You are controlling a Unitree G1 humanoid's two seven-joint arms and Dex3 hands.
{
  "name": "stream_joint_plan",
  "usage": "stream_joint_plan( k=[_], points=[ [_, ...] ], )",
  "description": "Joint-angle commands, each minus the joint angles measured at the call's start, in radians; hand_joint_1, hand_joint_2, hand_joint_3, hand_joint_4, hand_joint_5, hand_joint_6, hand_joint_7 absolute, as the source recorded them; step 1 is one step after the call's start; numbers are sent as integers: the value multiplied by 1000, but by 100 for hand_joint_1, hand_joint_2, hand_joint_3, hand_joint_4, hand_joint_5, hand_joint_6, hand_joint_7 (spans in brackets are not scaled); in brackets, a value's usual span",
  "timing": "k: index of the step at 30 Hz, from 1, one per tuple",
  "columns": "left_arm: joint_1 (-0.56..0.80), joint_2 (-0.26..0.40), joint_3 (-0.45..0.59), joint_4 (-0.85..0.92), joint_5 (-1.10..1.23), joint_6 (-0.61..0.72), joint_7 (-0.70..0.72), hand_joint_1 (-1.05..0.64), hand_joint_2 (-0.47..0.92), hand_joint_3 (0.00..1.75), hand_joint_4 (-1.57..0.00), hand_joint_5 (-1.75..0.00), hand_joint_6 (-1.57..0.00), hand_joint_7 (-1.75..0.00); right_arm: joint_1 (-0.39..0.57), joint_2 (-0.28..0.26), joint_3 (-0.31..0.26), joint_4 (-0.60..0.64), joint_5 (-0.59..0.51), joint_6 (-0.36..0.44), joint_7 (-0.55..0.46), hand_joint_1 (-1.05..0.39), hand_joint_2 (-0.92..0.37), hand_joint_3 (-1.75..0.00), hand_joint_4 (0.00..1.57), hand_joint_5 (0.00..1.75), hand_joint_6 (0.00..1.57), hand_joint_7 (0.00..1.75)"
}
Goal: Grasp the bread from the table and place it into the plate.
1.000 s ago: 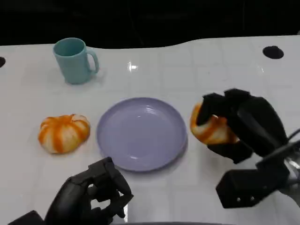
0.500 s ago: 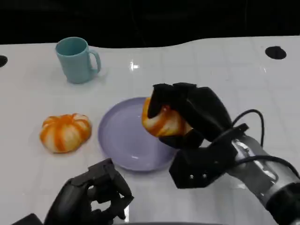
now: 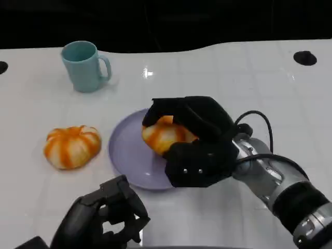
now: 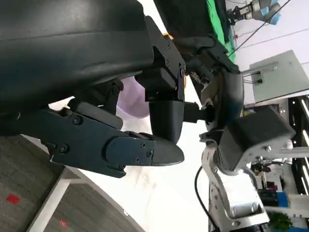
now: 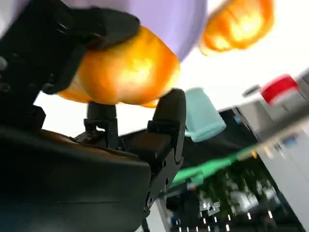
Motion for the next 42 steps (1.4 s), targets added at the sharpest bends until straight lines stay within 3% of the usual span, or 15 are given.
stream_joint_plan(
  k=[1, 5, 8, 14, 23, 28, 38, 42],
  points=[
    [2, 8, 1, -7, 7, -2, 10, -51, 92, 33, -68, -175, -59, -160, -29, -30, 25, -38, -13, 42, 71, -46, -89, -18, 21, 48, 46, 7],
    [-2, 10, 2, -2, 6, -9, 7, -52, 92, 33, -68, -175, -59, -160, -22, -48, 44, -91, -24, 87, 143, -63, -92, -22, 2, 43, 30, 1],
    [-4, 11, 3, -1, 6, -6, 6, -53, 92, 33, -69, -175, -58, -160, -9, -64, 55, -140, -25, 108, 180, -69, -92, -26, 0, 41, 26, 0],
    [3, 12, 2, -7, 14, -10, 11, -54, 92, 33, -68, -175, -58, -159, 44, -109, 60, -270, -12, 129, 250, -70, -92, -29, 0, 45, 26, 0],
    [5, 14, 7, -18, 4, -7, 5, -53, 92, 35, -67, -175, -58, -159, 150, -175, 17, -490, 28, 164, 326, -69, -92, -29, 0, 49, 27, 1],
    [3, 14, 7, -26, 0, 8, 6, -53, 92, 34, -68, -175, -58, -160, 222, -209, -20, -591, 68, 138, 331, -66, -92, -26, 0, 56, 29, 2],
    [-1, 9, 4, -28, 3, 13, 12, -51, 92, 34, -68, -175, -57, -163, 425, -303, -134, -779, 178, 8, 316, -57, -92, -17, 11, 78, 42, 8],
    [0, 9, 4, -39, 2, 31, 16, -53, 92, 34, -69, -175, -57, -163, 534, -334, -197, -830, 254, -59, 307, -41, -91, -10, 34, 93, 63, 20]
  ],
)
